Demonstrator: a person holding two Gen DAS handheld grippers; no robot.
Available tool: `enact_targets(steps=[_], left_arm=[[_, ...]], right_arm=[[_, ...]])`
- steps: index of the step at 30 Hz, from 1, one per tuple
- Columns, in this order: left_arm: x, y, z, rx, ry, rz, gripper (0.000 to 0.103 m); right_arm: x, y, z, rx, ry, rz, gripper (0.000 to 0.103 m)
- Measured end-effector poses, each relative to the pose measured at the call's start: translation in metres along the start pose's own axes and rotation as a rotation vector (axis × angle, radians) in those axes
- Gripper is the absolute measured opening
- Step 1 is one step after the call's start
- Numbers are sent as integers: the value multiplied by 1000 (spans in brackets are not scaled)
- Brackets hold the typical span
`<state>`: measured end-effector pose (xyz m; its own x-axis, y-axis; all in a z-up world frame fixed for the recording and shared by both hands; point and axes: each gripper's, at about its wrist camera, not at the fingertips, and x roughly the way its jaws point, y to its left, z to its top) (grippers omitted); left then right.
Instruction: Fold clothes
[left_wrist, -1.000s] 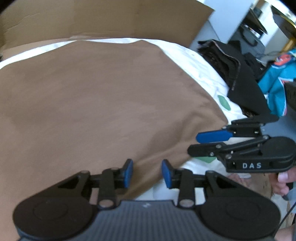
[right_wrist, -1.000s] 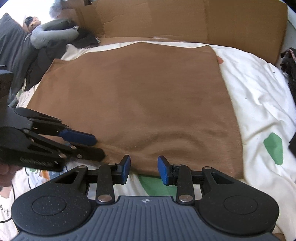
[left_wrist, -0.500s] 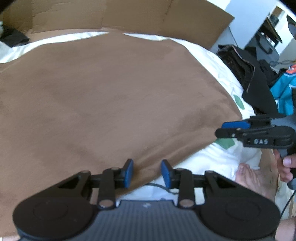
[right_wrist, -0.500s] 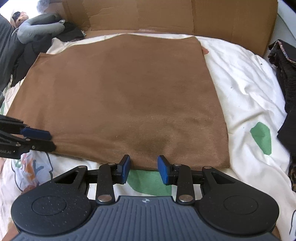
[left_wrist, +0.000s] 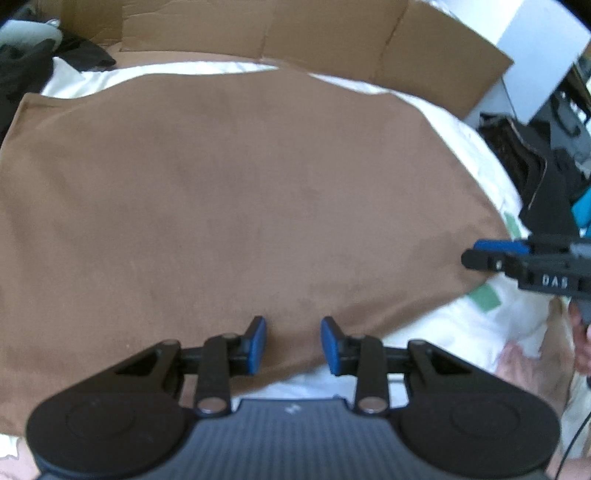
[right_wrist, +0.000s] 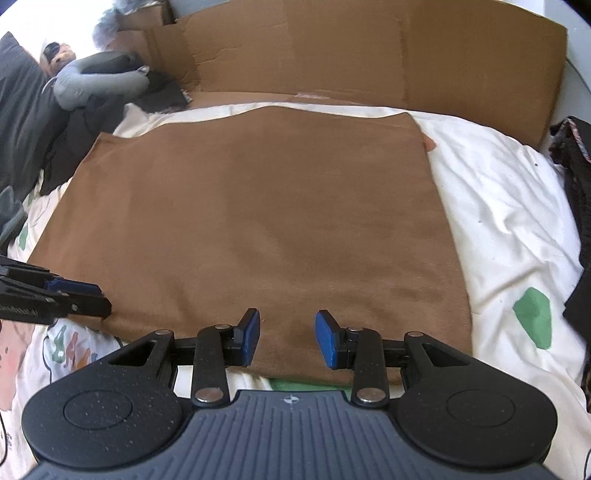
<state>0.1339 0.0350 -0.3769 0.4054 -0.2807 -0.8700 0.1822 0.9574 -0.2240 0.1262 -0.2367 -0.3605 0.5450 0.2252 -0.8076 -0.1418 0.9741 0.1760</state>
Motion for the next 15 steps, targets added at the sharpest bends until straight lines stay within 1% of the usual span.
enact_targets(steps=[3, 7, 10, 13, 15], left_arm=[[-1, -1, -4, 13, 5, 2, 36], [-6, 1, -7, 33, 19, 25, 36], [-13, 9, -8, -12, 14, 44, 35], [-22, 10, -13, -16, 1, 80, 35], [-26, 15, -17, -30, 0, 100, 35]], right_arm=[[5, -2, -5, -3, 21, -5, 40], [8, -10, -9, 0, 46, -40, 40], [8, -20, -9, 5, 46, -74, 40], [8, -31, -6, 33, 37, -108, 40], [6, -36, -7, 26, 33, -119, 40]])
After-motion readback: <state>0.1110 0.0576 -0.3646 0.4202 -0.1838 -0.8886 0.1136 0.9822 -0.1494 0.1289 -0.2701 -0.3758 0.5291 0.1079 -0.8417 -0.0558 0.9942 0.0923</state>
